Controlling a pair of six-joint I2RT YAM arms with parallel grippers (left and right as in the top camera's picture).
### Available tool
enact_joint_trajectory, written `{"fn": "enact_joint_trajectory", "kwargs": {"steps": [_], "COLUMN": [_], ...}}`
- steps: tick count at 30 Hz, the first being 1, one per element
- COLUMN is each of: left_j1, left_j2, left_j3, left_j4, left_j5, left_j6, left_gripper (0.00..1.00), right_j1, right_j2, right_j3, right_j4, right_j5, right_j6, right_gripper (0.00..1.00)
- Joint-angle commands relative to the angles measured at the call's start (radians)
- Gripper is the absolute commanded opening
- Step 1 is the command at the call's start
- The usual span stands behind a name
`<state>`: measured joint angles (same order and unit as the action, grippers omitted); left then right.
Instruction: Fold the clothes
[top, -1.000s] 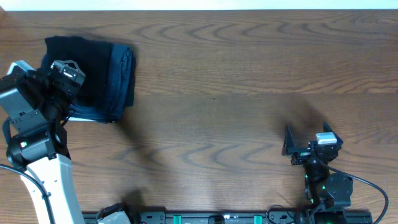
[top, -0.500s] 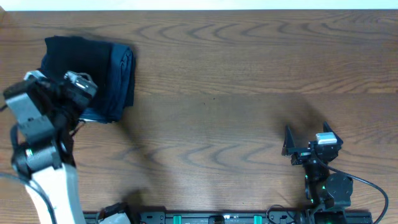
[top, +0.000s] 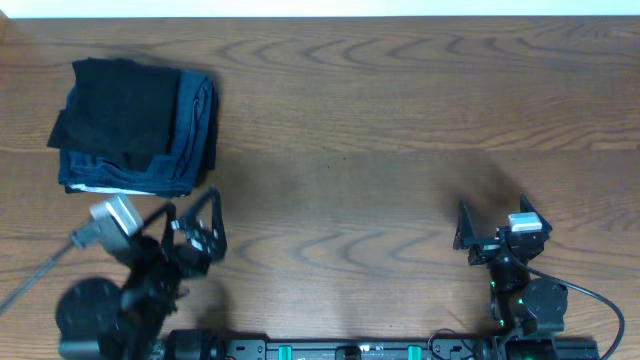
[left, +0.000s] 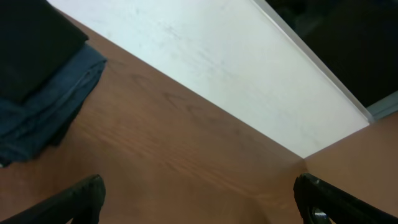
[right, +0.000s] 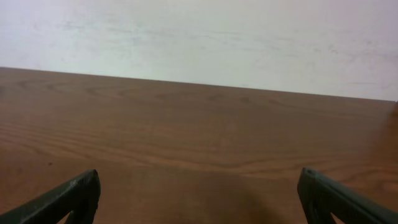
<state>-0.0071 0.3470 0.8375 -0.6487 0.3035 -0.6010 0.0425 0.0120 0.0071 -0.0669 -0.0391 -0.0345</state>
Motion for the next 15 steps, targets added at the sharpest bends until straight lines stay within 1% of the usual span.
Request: {"fn": "enact_joint_trajectory", "kwargs": {"steps": [1,5,9,15], "left_j1": [-0.006,-0.006,-0.006,-0.006], "left_j2": [-0.132,-0.252,-0.334,-0.345], "left_j3": [-0.116,-0.251,-0.372,-0.485], "left_j4": [0.000,0.002,0.003,0.029], "left_j5": [-0.006,-0.010,-0.048,-0.111], "left_j6": [0.014,0.014,0.013,0.014], "left_gripper": [0.98,0.98,0.98,0.98], "right_j1": [-0.010,-0.010,-0.010,-0.010], "right_j2": [-0.006,-0.006,-0.006,-0.006], "right_j3": [-0.002,-0.002,-0.002,-0.002], "right_j4": [-0.005,-0.005,-0.005,-0.005], "right_j5": [0.006,0.006,0.006,0.006], "right_j6": [-0.012,-0.012,-0.012,-0.012], "right_gripper": [0.99,0.99,0.99,0.99]}}
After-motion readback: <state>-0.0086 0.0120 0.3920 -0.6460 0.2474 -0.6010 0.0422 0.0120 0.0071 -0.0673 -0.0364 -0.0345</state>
